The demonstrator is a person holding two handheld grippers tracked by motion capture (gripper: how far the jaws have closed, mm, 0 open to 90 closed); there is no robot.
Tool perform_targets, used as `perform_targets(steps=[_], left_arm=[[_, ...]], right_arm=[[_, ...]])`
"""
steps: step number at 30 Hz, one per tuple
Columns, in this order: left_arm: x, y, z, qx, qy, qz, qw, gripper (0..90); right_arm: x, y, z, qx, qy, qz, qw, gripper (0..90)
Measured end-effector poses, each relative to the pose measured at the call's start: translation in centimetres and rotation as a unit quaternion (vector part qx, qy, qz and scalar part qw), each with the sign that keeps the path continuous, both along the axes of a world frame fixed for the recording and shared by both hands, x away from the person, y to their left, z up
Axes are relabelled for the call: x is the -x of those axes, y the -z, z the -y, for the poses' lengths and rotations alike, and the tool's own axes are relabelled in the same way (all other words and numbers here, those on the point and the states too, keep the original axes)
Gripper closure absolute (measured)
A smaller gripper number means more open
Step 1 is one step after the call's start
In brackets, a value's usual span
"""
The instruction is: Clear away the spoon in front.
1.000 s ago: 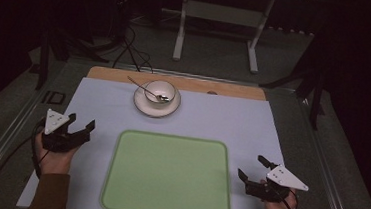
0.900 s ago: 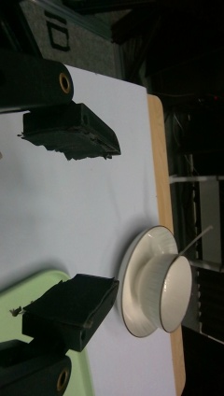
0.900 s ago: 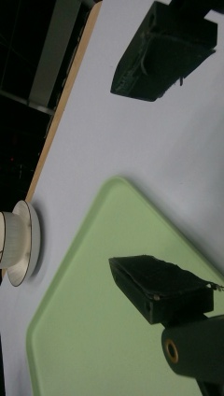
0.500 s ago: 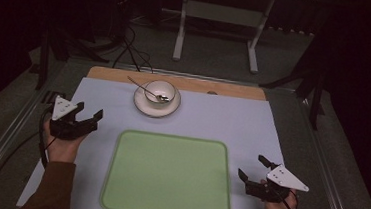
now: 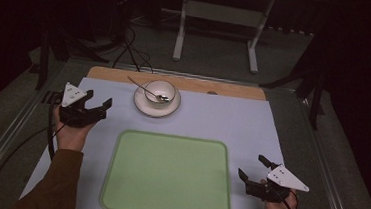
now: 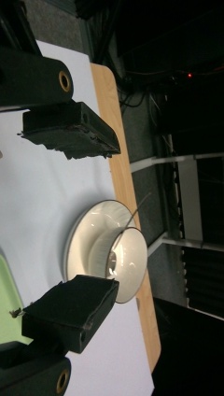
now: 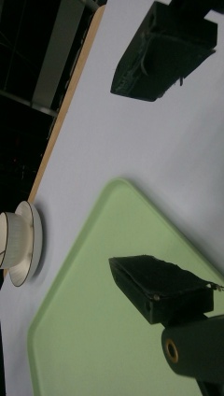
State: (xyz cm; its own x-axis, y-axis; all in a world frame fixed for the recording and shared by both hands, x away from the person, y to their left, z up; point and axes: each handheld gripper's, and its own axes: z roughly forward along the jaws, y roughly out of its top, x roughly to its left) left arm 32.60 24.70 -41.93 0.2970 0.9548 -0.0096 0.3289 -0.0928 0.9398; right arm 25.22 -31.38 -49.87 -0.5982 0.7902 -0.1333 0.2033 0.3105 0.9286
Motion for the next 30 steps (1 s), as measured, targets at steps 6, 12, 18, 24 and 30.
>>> perform_targets(steps=[6,12,18,24,30], left_arm=[[-0.9,-0.1,0.3,0.003,0.001,-0.001,1.0,29.6],[-2.2,0.0,0.8,0.003,0.006,-0.01,0.9999,29.7],[-3.6,-0.1,1.2,0.0,0.003,-0.014,0.9999,29.6],[-4.9,-0.1,1.8,-0.017,-0.006,-0.02,0.9997,27.4],[-5.7,-0.2,2.1,-0.018,-0.007,-0.022,0.9996,26.5]], right_arm=[[0.0,0.0,0.0,0.001,-0.002,0.0,1.0,14.2],[0.0,0.0,-0.1,0.003,-0.003,-0.001,1.0,14.2],[-0.1,0.1,0.0,0.003,-0.003,-0.001,1.0,14.2],[0.0,0.0,-0.1,0.003,-0.006,0.0,1.0,14.2],[-0.1,0.0,-0.1,0.004,-0.006,-0.001,1.0,14.2]])
